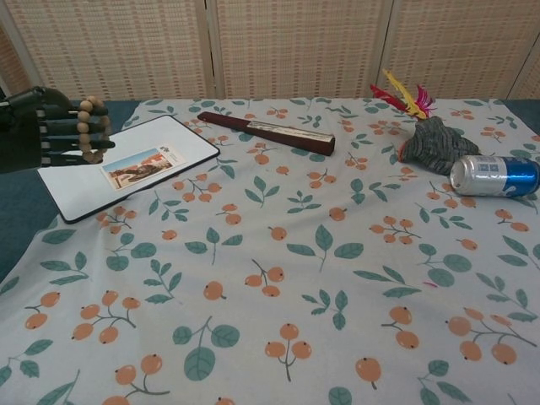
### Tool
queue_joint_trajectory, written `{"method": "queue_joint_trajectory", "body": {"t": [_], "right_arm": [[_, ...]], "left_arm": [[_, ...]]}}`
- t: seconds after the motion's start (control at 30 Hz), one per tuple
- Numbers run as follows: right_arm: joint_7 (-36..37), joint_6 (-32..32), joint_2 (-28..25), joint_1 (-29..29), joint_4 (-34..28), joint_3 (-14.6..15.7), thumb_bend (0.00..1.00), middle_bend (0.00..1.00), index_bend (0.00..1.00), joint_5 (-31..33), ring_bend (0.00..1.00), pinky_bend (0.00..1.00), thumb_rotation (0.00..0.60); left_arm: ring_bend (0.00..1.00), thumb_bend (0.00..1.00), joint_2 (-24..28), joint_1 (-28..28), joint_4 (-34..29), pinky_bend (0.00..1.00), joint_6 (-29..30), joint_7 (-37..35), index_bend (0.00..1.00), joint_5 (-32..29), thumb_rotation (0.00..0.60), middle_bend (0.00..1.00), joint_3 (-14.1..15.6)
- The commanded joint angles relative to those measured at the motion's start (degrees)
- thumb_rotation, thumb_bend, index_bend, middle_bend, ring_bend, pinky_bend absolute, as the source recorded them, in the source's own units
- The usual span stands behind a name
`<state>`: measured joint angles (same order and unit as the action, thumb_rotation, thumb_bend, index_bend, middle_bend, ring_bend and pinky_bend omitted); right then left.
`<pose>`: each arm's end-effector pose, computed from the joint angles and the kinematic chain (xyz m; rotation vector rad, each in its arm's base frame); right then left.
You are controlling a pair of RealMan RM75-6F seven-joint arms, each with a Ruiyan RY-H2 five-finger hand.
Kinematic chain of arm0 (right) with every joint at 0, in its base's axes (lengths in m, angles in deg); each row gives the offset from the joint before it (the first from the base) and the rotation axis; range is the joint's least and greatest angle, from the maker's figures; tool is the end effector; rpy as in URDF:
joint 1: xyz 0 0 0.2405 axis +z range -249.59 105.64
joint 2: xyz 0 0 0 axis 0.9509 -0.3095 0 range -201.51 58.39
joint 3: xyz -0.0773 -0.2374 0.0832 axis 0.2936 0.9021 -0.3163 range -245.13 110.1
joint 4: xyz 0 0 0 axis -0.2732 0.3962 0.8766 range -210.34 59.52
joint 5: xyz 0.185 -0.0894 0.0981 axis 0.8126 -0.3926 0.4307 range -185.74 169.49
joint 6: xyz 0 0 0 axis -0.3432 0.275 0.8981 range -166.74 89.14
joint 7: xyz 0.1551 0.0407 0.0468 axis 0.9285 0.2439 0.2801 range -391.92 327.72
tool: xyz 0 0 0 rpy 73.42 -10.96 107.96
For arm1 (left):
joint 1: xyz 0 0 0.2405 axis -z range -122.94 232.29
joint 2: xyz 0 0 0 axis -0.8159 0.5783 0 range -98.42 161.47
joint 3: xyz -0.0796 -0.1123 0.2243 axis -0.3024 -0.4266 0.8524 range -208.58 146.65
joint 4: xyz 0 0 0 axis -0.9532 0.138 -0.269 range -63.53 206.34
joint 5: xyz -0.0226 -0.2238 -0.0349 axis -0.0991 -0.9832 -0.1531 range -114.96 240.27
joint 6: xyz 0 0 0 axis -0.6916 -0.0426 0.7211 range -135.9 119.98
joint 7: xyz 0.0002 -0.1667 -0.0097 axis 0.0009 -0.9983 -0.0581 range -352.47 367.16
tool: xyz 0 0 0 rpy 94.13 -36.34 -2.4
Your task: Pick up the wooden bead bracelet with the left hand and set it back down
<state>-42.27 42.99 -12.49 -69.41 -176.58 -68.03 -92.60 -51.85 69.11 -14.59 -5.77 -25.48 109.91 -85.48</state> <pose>-0.3172 -0.1811 0.1456 1.4464 -0.9259 0.7209 -0.2284 0.3923 0.0516 -0.6652 -2.5173 -1.3956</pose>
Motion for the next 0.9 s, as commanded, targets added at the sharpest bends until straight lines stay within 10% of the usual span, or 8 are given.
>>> {"method": "queue_joint_trajectory", "body": {"t": [0.03,0.33,0.9], "right_arm": [[-0.09,0.02,-0.01,0.0,-0.03,-0.01,0.19,0.0,0.0,-0.02,0.0,0.0,0.432],[0.11,0.12,-0.08,-0.04,0.0,-0.08,0.19,0.0,0.0,-0.01,0.0,0.0,0.432],[0.51,0.79,-0.4,-0.37,-0.22,-0.14,0.19,0.0,0.0,-0.3,0.0,0.0,0.432]], "left_arm": [[0.21,0.49,0.01,0.06,-0.1,0.0,0.88,-0.44,0.43,-0.26,0.202,0.51,0.33],[0.22,0.52,1.74,1.28,-0.61,0.0,2.98,-0.92,0.55,0.2,0.214,0.55,3.39],[0.22,1.0,2.65,2.03,-1.95,0.0,4.5,-1.87,0.54,3.21,0.577,0.54,5.3]]}}
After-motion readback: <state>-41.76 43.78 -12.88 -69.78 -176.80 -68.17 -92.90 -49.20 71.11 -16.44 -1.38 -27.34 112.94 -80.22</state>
